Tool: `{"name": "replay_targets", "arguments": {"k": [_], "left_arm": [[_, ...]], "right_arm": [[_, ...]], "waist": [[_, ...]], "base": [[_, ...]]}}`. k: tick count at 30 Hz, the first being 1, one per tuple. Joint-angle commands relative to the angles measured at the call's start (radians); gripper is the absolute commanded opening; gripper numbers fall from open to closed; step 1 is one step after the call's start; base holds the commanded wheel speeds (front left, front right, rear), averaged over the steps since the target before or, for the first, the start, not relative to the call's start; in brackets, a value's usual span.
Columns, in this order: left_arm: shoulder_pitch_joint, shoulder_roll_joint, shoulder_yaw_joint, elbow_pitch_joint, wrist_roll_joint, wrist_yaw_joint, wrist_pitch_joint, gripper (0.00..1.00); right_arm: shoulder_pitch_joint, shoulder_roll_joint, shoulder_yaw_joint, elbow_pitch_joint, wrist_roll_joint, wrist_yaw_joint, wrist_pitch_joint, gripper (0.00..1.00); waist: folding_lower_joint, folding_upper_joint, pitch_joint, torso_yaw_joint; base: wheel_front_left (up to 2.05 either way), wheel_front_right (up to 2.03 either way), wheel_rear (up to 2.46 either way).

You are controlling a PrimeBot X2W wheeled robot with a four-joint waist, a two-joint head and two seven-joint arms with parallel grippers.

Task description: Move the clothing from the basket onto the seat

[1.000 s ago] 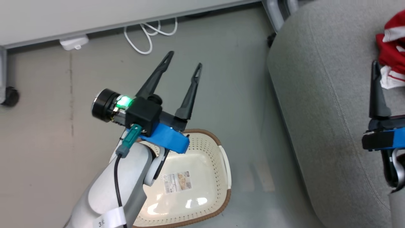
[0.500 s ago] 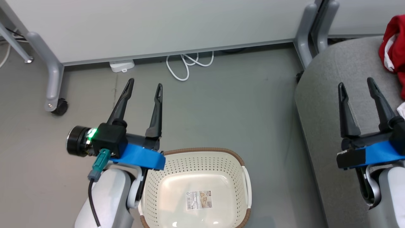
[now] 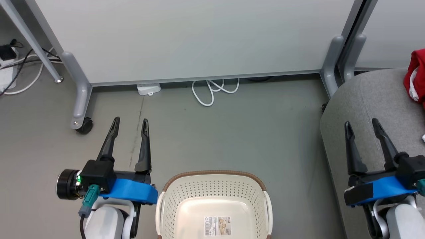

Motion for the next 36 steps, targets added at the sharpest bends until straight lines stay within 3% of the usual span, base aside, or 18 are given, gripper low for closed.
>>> {"name": "replay_targets", "arguments": {"k": [1, 11, 36], "left_arm": [[0.024, -0.007, 0.017, -0.004, 0.011, -0.01, -0.003, 1.0], [0.093, -0.024, 0.055, 0.007, 0.036, -0.041, -0.003, 1.0], [0.151, -0.036, 0.083, 0.045, 0.033, -0.07, -0.003, 1.0]], "right_arm": [[0.033, 0.013, 0.001, 0.005, 0.002, 0.0, -0.004, 1.0], [0.103, 0.049, -0.01, 0.021, 0.02, 0.0, -0.004, 1.0], [0.173, 0.093, -0.05, 0.047, 0.025, 0.0, -0.004, 1.0]], "waist": [[0.0001, 0.0, -0.018, 0.011], [0.0001, 0.0, -0.059, 0.026], [0.0001, 0.0, -0.104, 0.013]], "base": [[0.0, 0.0, 0.0], [0.0, 0.0, 0.0], [0.0, 0.0, 0.0]]}}
